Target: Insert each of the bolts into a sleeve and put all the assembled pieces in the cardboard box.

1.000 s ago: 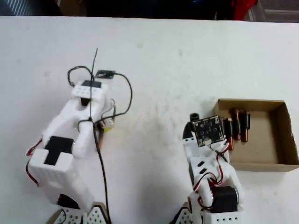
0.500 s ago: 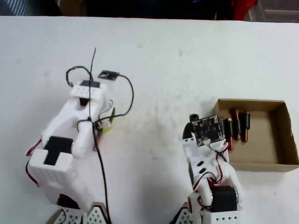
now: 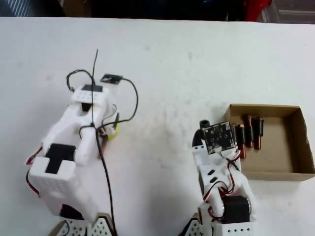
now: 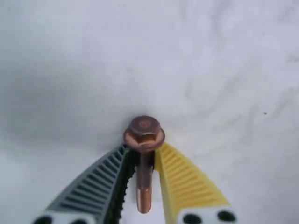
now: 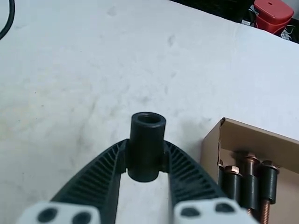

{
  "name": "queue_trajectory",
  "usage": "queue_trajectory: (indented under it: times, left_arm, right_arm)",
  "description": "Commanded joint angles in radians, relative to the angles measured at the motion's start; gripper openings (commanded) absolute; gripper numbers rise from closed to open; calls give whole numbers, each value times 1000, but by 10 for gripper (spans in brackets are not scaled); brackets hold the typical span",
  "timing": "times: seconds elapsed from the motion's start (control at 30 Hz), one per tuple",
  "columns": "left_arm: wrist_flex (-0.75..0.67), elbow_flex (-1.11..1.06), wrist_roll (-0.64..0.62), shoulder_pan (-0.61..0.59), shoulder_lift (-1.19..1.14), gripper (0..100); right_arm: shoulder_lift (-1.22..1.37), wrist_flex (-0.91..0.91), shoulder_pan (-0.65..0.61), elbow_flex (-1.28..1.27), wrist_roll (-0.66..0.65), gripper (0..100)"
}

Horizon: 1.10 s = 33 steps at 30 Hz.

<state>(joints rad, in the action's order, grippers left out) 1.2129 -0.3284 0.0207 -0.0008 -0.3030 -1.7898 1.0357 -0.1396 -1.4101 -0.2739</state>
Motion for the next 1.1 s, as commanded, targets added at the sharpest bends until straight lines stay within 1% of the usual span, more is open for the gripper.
queue_trajectory:
  times: [0.0, 0.03, 0.17, 0.8, 0.9, 1.07]
  left_arm:
    - [-48, -9, 5, -8, 5, 37]
    - [-61, -9, 5, -8, 5, 22]
    - [-92, -9, 3, -12, 5, 30]
    - [-86, 15, 3, -5, 13, 32]
    - [-86, 17, -29, -5, 13, 34]
    - [-86, 14, -78, -7, 13, 133]
  right_arm:
    - [-13, -25, 10, 9, -2, 21]
    - [-13, -25, 10, 9, -2, 21]
    - [-13, -24, 8, 9, -2, 21]
    - [-13, -22, 12, 9, -2, 21]
    - [-13, -24, 12, 9, -2, 21]
    - [-13, -25, 13, 9, -2, 21]
